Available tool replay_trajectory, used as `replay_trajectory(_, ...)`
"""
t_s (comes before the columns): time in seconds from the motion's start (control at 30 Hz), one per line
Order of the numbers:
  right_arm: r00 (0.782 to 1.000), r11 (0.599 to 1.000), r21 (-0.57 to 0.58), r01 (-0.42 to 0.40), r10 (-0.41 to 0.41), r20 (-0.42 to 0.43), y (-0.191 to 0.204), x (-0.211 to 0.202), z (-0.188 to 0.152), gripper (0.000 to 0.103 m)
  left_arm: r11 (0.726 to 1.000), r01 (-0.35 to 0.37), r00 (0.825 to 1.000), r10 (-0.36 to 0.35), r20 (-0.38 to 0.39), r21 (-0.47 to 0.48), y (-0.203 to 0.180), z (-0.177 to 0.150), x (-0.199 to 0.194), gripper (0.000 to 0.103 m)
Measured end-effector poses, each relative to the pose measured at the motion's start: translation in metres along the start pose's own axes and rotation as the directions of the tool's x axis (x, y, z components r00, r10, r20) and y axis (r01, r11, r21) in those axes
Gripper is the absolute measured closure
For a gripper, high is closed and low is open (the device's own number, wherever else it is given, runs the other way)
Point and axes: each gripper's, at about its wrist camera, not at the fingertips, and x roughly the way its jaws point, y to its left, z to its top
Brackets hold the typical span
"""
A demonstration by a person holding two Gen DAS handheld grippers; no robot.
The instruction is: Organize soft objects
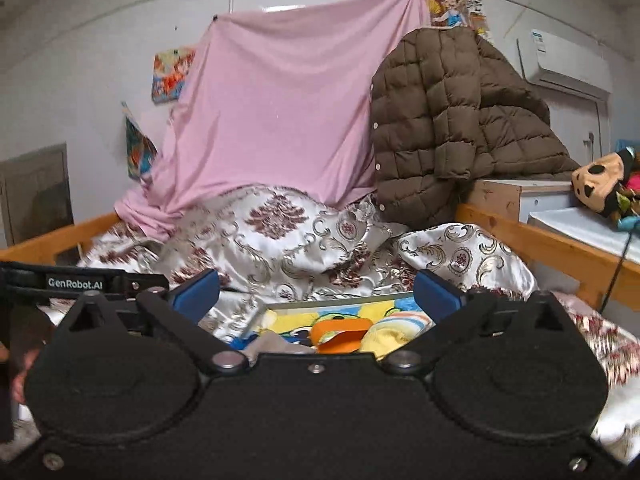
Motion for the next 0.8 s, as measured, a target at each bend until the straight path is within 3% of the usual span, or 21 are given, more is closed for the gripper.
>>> replay_trajectory(0.33,0.999,0.999,0.05,0.018,-0.02,0.042,0.014,-0.075,-0.022,0.001,0.999,-0.016,1.0,0.015,0.022,0.05,-0.005,-0.033,-0.067,0.001)
replay_trajectory(0.8,0.998,0.998,0.033,0.057,-0.057,-0.023,0.026,-0.097,-0.059,0.001,0.999,-0.032,0.998,0.034,-0.056,0.04,0.008,-0.089,-0.118,0.001)
